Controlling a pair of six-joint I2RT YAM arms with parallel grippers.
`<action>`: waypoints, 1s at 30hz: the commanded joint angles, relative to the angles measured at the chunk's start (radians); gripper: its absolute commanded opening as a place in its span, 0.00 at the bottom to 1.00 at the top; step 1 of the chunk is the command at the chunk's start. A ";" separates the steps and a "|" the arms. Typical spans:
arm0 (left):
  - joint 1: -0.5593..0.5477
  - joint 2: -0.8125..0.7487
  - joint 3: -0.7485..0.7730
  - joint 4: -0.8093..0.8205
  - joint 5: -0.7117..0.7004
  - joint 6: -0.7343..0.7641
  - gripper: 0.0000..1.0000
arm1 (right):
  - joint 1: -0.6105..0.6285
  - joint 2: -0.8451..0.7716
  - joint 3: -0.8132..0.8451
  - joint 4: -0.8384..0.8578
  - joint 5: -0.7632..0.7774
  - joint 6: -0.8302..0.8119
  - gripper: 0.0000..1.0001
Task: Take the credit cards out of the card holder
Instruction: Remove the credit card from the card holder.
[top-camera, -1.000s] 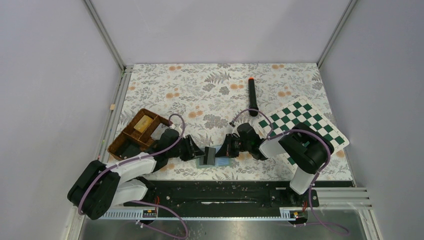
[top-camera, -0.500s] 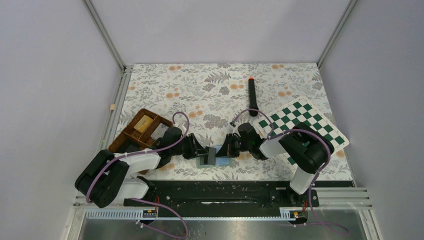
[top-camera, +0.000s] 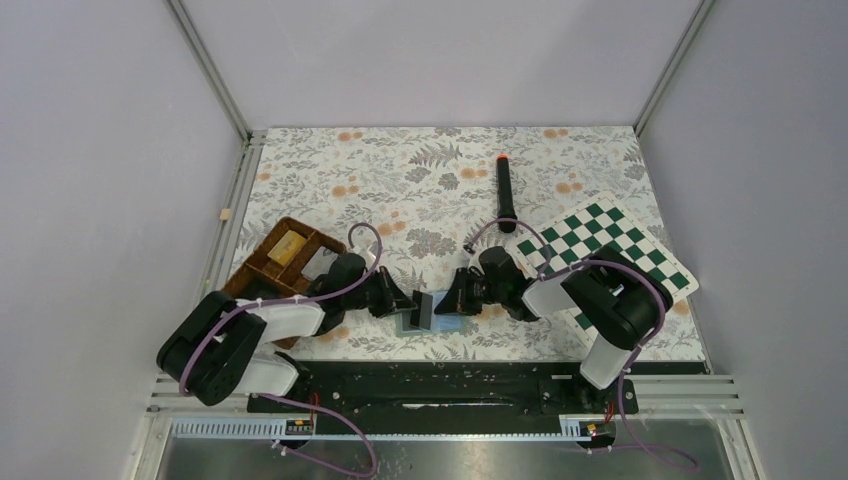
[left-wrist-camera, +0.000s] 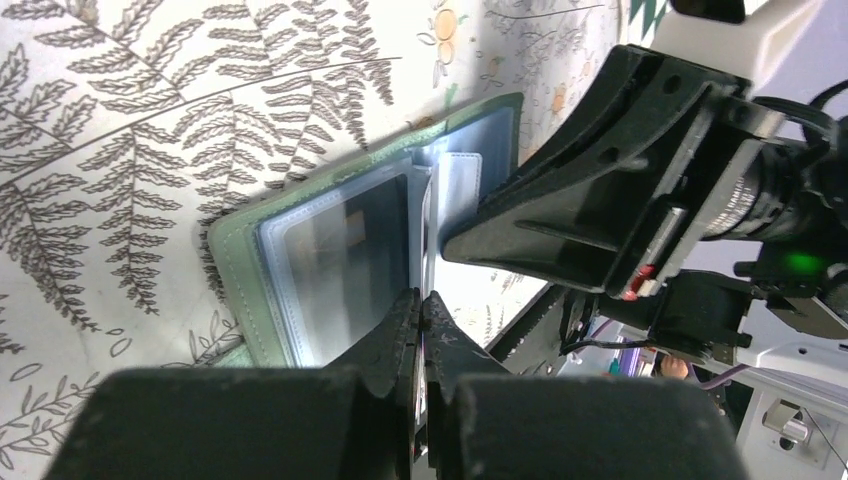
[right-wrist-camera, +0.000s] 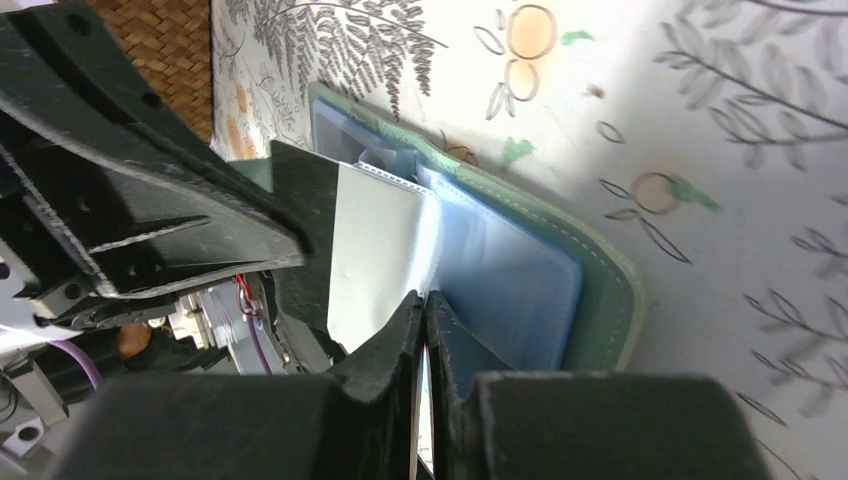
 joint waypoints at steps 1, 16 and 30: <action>0.000 -0.092 -0.001 0.009 -0.038 0.003 0.00 | -0.029 -0.064 -0.045 -0.065 0.066 -0.035 0.09; 0.000 -0.315 0.013 -0.258 -0.165 0.054 0.00 | -0.036 -0.304 -0.013 -0.341 0.152 -0.125 0.27; 0.000 -0.480 0.136 -0.417 -0.097 0.133 0.00 | -0.035 -0.592 0.103 -0.690 0.235 -0.269 0.40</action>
